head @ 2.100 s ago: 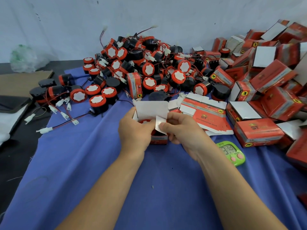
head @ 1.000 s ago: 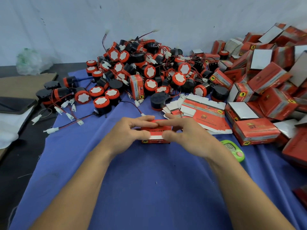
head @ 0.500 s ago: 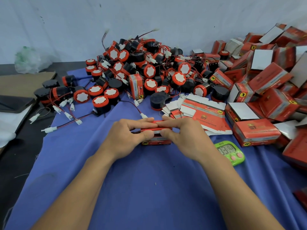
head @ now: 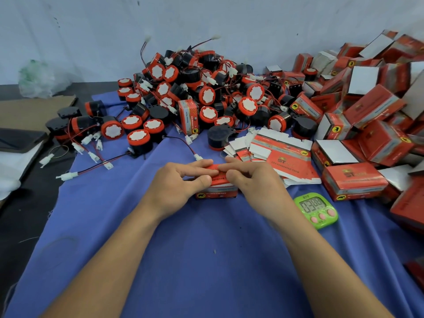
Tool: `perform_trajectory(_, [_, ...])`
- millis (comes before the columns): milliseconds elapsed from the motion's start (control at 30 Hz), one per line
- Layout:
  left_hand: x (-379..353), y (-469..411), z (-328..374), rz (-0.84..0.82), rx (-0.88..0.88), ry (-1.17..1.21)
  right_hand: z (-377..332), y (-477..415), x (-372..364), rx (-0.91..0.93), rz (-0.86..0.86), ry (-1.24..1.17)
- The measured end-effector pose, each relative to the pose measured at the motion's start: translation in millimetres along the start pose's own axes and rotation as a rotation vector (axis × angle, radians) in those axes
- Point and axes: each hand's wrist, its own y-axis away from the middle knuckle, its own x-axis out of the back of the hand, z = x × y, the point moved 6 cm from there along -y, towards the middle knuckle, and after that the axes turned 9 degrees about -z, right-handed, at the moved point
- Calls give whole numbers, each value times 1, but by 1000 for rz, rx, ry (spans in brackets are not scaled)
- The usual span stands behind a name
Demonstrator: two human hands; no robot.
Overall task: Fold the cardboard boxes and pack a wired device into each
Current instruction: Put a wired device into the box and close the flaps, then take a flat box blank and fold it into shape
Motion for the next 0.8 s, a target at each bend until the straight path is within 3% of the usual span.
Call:
perform_trajectory(167, [-2, 4, 1, 114, 28, -31, 11, -6, -4, -91, -90, -169])
perform_trajectory(300, [-3, 4, 7, 239, 46, -121, 9, -7, -5, -53, -104, -44])
perform_trajectory(467, [-11, 6, 10, 250, 33, -183, 2, 5, -10, 0, -130, 255])
perform_trajectory(600, [-8, 7, 5, 294, 38, -29, -9, 6, 6, -15, -89, 319])
perform_trajectory(667, [-4, 7, 1, 347, 53, 38, -12, 8, 30, -25, -42, 109])
perform_trajectory(800, [-4, 5, -2, 360, 132, 19, -28, 3, 96, 293, 108, -1196])
